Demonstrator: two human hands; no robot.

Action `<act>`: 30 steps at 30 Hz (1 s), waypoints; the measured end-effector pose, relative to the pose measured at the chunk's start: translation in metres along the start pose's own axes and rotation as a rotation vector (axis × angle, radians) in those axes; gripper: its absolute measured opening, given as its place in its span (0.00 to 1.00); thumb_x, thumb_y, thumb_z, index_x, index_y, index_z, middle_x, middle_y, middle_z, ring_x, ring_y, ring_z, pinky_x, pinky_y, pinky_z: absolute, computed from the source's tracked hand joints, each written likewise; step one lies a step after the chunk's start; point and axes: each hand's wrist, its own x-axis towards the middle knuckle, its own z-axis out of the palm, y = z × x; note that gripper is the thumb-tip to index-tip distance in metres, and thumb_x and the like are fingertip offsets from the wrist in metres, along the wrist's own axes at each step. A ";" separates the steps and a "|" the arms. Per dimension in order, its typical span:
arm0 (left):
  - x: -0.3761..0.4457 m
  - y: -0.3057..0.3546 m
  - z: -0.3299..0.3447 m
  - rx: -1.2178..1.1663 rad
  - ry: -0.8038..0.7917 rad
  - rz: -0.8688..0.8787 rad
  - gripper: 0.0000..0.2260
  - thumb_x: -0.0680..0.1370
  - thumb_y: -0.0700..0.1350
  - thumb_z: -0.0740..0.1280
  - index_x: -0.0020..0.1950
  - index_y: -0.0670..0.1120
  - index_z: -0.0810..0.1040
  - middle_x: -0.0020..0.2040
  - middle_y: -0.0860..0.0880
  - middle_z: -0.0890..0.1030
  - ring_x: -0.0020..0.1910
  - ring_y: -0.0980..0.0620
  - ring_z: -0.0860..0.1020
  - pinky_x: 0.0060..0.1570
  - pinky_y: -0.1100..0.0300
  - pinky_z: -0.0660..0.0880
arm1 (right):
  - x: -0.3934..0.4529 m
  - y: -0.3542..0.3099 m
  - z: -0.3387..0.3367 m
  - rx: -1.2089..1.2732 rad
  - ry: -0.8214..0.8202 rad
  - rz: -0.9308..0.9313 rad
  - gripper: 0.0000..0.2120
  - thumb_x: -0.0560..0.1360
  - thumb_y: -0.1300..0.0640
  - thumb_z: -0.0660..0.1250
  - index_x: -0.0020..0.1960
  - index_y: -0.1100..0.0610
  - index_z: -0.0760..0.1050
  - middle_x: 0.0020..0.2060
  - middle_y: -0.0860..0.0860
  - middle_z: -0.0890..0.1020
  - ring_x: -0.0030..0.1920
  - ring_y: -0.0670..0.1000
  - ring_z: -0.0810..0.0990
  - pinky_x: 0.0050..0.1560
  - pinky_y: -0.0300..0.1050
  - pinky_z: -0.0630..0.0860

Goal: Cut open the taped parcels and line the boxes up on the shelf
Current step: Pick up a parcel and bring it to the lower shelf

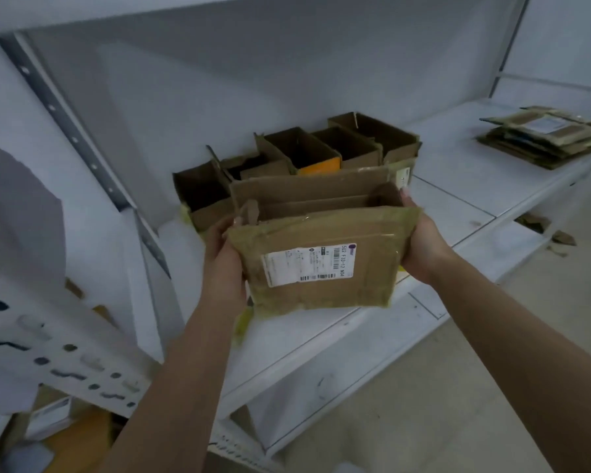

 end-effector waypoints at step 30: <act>0.010 -0.028 -0.010 -0.028 -0.059 0.029 0.05 0.80 0.41 0.66 0.49 0.51 0.76 0.44 0.56 0.83 0.46 0.55 0.82 0.41 0.61 0.79 | 0.007 0.024 -0.012 -0.133 0.008 -0.126 0.21 0.78 0.36 0.58 0.61 0.49 0.74 0.50 0.51 0.83 0.46 0.50 0.85 0.40 0.47 0.82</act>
